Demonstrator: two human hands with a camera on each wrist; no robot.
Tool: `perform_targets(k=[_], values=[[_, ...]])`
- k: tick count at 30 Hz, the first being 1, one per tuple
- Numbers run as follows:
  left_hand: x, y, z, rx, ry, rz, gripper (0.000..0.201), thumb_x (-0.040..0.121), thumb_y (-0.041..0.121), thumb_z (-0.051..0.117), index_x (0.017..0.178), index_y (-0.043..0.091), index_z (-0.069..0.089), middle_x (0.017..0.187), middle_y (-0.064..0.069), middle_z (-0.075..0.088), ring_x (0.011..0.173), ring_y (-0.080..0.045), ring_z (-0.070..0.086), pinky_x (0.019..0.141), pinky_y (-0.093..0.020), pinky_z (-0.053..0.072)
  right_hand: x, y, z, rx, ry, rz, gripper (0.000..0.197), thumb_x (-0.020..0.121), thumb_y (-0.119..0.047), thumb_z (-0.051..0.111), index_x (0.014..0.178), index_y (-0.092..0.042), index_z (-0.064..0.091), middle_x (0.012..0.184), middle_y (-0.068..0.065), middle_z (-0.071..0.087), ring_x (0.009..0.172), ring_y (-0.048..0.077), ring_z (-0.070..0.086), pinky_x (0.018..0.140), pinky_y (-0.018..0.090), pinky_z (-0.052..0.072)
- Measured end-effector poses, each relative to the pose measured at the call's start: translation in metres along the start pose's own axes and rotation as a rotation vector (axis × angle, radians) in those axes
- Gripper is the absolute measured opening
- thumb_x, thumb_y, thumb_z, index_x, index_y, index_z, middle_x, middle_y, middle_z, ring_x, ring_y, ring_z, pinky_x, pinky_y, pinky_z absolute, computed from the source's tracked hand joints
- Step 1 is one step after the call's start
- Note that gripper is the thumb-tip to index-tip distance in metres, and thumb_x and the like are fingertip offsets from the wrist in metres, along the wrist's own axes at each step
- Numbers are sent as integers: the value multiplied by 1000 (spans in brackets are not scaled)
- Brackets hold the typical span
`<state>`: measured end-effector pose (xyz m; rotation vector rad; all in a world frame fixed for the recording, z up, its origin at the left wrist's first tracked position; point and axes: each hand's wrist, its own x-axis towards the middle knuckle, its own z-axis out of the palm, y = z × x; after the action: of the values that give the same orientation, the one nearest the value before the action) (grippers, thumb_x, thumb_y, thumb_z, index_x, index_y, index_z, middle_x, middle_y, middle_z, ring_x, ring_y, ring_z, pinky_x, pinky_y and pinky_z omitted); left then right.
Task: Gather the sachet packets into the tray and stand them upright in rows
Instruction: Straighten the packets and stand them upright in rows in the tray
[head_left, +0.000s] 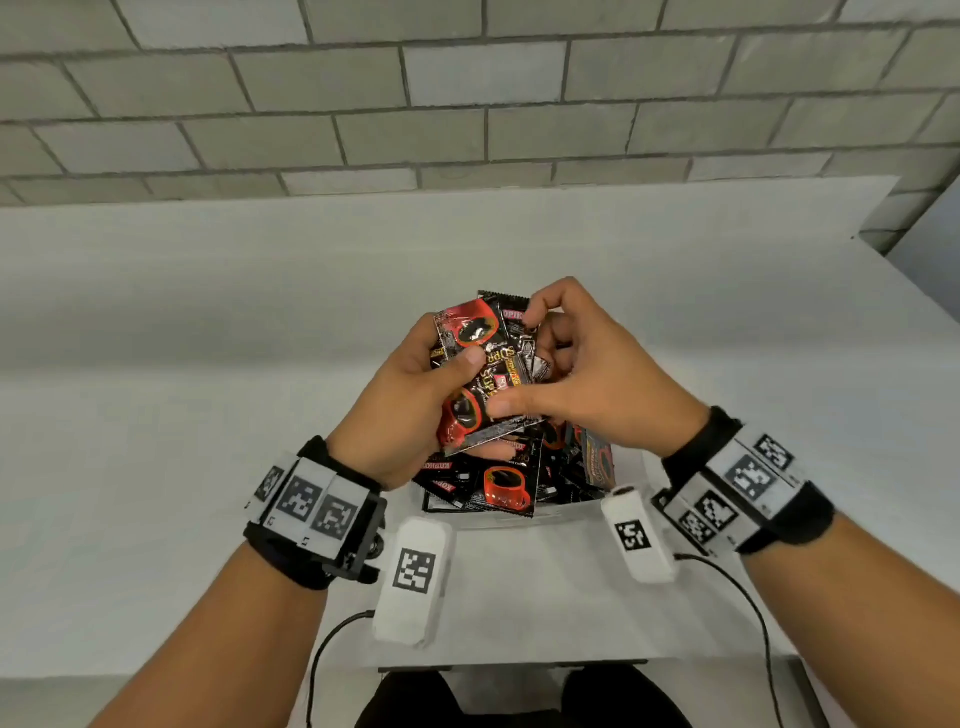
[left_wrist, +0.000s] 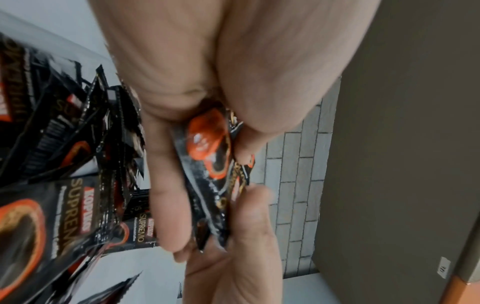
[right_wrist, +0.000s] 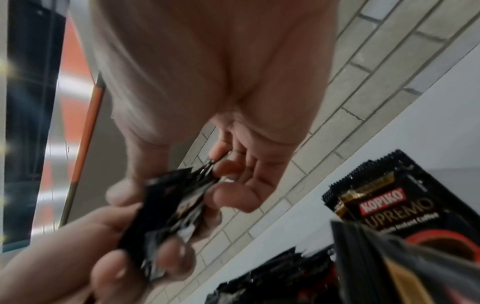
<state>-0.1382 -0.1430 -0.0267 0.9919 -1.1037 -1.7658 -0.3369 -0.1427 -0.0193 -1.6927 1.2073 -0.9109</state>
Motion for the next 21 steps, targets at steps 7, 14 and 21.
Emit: perform_targets(k=[7,14,21], values=[[-1,0,-10,-5,113,39,27,106,13,48,131,22,50,129,-9,67,105,-38,72,67,-62,60,-5,-3,-10,104,51,158,55,72,-5,88,115,-19,58,84,28,61,62,38,66,62,49,63],[-5,0,-20,179,116,58,25,101,13,58,124,21,53,120,-3,69,99,-33,74,58,-50,61,-16,-2,-43,84,231,74,20,83,-2,77,99,-14,72,85,2,78,73,14,71,74,27,56],[-8,1,-36,210,176,95,27,100,16,61,125,21,54,119,-2,70,100,-32,74,61,-54,61,1,19,-58,-467,144,148,21,83,-9,79,90,-28,74,78,-12,72,72,3,66,73,19,51]])
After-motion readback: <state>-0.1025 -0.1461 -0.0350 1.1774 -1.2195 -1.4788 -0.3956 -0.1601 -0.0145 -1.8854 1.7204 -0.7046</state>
